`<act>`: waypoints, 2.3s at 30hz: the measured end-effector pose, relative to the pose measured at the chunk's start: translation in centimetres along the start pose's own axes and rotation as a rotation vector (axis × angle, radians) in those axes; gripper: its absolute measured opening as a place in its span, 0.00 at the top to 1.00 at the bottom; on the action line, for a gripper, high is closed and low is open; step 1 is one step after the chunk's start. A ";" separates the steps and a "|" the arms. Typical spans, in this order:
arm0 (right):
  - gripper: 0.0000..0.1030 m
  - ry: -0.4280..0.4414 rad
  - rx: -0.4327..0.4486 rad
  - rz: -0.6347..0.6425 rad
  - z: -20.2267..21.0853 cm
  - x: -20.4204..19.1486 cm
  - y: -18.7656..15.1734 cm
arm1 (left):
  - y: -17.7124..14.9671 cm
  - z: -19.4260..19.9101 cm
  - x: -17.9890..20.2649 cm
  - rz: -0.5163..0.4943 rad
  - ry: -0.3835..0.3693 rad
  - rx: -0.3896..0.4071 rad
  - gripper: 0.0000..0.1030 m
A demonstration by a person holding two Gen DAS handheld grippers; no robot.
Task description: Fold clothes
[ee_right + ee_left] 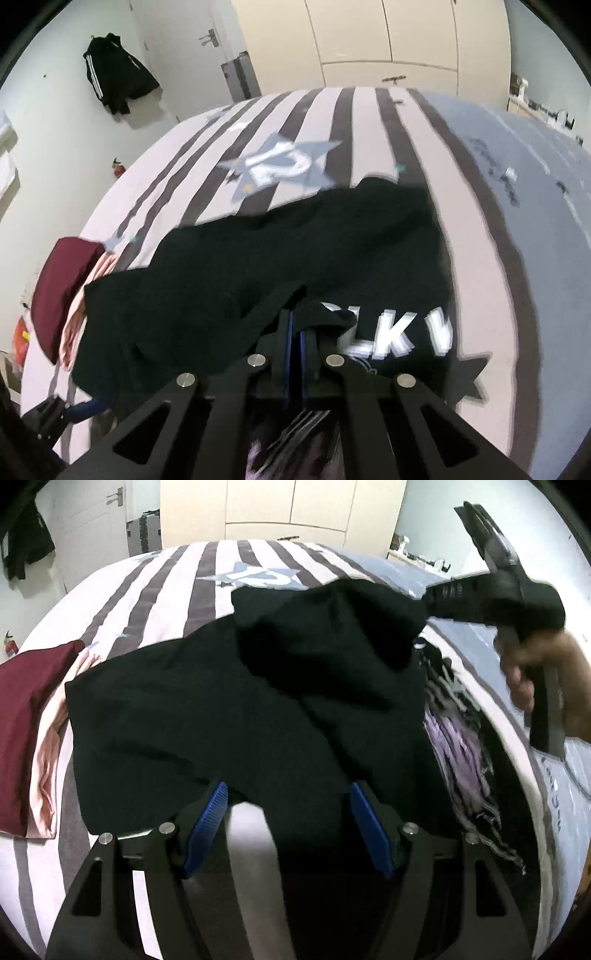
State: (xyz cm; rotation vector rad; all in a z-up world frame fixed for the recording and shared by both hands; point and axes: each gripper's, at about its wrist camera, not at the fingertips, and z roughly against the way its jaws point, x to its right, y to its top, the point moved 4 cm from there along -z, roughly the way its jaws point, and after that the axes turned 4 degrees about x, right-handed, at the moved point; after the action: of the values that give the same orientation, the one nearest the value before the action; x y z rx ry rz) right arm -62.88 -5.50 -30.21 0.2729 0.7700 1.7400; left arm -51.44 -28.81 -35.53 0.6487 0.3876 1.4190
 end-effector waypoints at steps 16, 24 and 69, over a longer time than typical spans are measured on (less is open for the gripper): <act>0.71 0.030 -0.063 -0.138 2.0 4.6 -3.5 | 1.7 2.1 8.3 -0.030 -0.137 0.013 0.35; 0.61 0.042 -0.090 -0.115 0.7 4.4 -2.2 | 0.9 -1.4 12.0 -0.082 -0.197 -0.077 0.41; 0.61 -0.066 -0.059 -0.111 -0.6 6.0 0.4 | -1.2 -1.7 -1.1 -0.052 0.314 -0.049 0.50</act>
State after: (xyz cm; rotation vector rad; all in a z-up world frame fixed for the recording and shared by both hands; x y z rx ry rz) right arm -65.45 -0.22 -31.60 0.2419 0.6726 1.6385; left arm -51.65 -29.62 -37.73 0.3729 0.6096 1.4790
